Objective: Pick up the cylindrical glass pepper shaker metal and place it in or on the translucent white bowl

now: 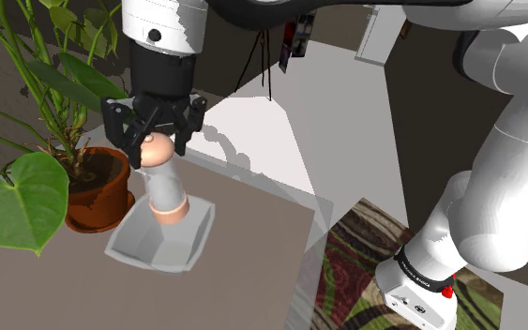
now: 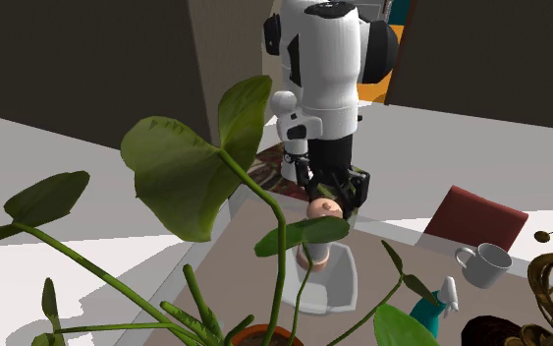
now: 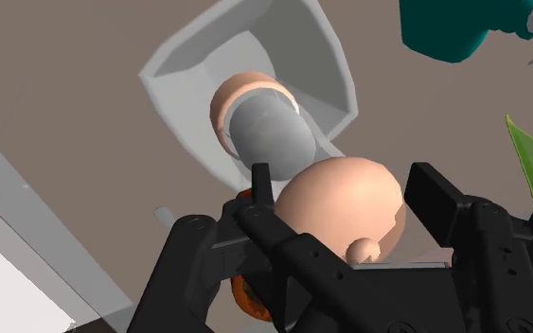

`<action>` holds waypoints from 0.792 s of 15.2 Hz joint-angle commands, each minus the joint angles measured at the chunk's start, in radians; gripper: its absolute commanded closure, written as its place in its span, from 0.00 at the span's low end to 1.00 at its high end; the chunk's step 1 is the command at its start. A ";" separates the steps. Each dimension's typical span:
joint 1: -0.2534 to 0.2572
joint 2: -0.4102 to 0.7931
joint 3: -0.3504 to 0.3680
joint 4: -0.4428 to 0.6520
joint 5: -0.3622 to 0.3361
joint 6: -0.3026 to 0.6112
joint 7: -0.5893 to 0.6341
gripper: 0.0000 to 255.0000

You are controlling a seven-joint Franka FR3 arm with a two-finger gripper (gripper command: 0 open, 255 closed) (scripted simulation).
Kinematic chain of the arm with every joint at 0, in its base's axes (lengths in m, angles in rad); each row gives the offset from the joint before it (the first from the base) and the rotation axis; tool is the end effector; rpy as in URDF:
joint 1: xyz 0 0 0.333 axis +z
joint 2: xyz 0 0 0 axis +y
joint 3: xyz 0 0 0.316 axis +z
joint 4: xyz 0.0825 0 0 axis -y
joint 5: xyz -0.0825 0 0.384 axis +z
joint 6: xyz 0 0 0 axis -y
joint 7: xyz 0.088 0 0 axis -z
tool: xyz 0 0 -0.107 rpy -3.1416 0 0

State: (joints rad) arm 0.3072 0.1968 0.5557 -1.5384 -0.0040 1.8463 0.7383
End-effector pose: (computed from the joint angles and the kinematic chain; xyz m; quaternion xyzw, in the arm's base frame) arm 0.4308 0.4573 0.5658 -0.9948 -0.0545 -0.0135 0.0846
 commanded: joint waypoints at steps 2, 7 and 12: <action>-0.002 0.001 -0.001 -0.040 0.000 0.042 -0.002 1.00; -0.003 0.000 -0.002 -0.079 0.001 0.080 -0.005 1.00; -0.003 0.000 -0.002 -0.079 0.001 0.080 -0.005 1.00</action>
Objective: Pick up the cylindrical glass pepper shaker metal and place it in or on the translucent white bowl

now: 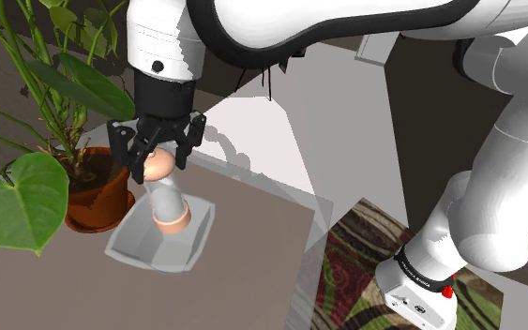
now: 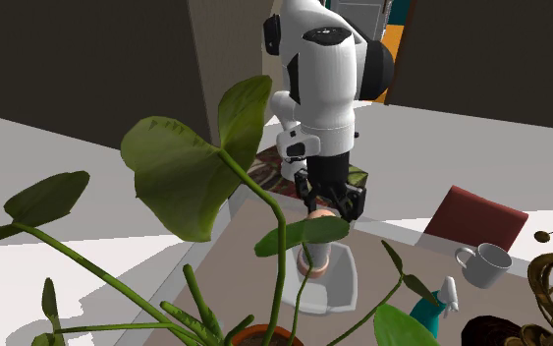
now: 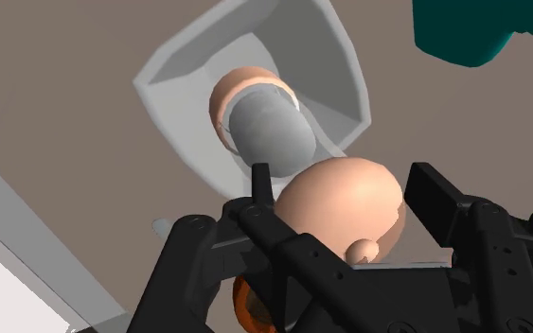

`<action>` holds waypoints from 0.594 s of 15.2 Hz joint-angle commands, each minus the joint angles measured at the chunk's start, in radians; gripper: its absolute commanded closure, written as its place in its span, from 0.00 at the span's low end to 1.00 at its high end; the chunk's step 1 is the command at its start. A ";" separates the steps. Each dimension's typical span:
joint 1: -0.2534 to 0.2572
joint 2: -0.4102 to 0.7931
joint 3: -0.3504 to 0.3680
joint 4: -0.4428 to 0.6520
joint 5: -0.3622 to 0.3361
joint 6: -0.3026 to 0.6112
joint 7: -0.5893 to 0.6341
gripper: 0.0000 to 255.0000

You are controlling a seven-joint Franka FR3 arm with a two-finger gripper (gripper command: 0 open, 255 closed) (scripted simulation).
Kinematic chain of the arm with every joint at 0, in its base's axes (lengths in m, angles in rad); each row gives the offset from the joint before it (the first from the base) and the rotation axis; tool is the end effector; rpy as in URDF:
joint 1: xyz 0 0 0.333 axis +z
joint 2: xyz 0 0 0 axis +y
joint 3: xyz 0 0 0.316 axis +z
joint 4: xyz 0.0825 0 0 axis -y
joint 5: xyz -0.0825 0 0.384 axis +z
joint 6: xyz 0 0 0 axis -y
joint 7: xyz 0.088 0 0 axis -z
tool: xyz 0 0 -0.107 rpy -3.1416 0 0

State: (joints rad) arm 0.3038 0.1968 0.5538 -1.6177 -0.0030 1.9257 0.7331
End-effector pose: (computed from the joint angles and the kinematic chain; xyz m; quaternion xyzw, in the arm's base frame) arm 0.4315 0.4582 0.5347 -0.9948 -0.0545 -0.0136 0.0848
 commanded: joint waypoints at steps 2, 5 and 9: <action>0.000 0.000 0.000 0.000 0.000 0.000 0.000 0.00; 0.000 0.000 0.000 0.000 0.000 0.000 0.000 0.00; -0.005 -0.015 0.000 0.083 0.008 -0.095 -0.005 0.00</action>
